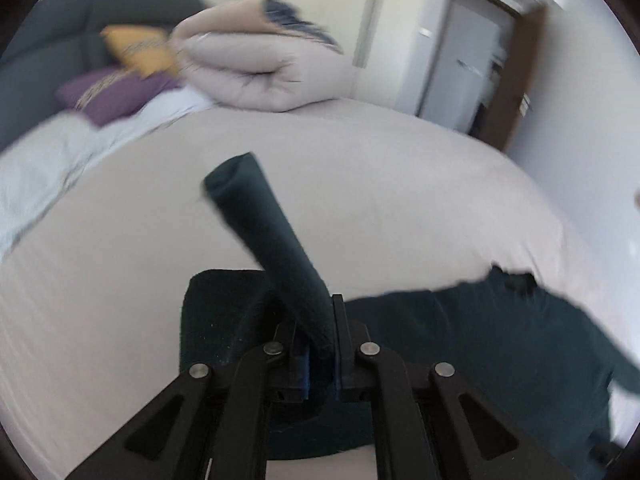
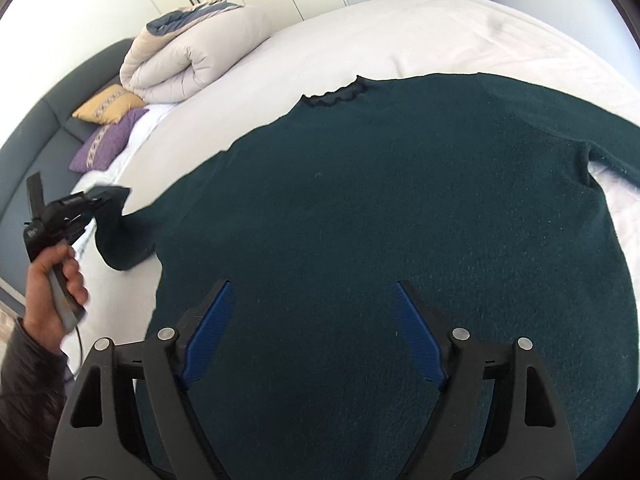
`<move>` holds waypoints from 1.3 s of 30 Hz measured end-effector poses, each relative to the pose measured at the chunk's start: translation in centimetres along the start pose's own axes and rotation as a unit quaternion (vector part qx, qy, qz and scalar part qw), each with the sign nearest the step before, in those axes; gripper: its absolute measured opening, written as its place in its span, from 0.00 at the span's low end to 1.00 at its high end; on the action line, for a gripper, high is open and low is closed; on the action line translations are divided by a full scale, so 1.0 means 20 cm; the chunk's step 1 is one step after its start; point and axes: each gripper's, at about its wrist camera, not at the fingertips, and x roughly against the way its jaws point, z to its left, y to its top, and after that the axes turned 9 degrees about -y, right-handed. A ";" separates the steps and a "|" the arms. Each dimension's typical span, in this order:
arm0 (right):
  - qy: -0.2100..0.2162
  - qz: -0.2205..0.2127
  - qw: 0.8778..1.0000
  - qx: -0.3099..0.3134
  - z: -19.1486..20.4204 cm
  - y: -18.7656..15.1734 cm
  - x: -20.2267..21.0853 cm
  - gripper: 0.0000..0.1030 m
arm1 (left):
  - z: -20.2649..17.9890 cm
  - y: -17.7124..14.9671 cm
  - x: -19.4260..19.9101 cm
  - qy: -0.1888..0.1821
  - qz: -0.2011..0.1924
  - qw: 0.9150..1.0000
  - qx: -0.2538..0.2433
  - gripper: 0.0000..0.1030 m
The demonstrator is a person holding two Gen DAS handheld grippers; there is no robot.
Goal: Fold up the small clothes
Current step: 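Fold the held sleeve across the sweater body with the left gripper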
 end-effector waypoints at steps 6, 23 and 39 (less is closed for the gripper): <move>0.059 0.033 0.996 -0.055 -0.11 0.20 -0.14 0.76 | -0.52 -0.37 -0.23 0.046 0.062 0.973 -0.219 0.07; 0.250 0.231 0.920 -0.195 0.30 0.53 -1.09 0.51 | -0.41 -0.43 -0.20 0.026 0.031 0.984 -0.173 0.09; 0.171 0.155 0.967 -0.107 0.38 0.83 -1.07 0.07 | -0.08 -0.27 0.08 -0.031 -0.046 0.998 0.009 0.65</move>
